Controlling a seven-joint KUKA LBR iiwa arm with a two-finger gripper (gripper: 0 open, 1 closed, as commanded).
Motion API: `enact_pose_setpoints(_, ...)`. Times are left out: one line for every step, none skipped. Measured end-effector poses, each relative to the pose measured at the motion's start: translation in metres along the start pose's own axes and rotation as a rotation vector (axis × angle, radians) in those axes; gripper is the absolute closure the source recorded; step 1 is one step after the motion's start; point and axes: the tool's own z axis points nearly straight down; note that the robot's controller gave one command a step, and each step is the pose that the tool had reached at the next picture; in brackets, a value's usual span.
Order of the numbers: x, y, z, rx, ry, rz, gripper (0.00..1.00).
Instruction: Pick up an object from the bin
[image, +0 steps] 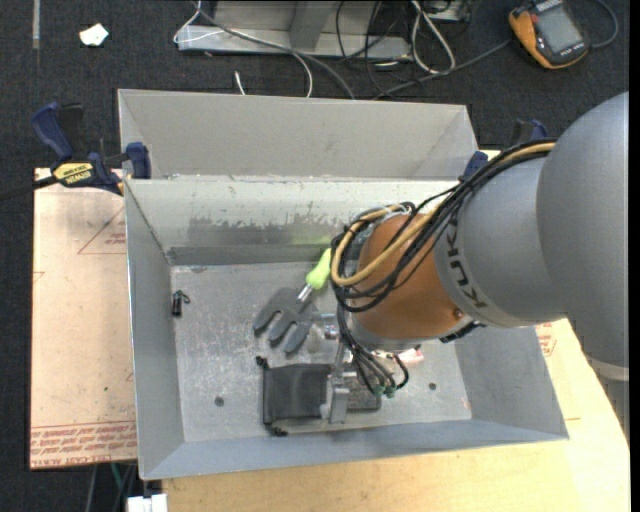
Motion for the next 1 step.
enact_pose_setpoints(-0.0075,0.0275,0.0186,0.002,-0.001,-0.249,1.0)
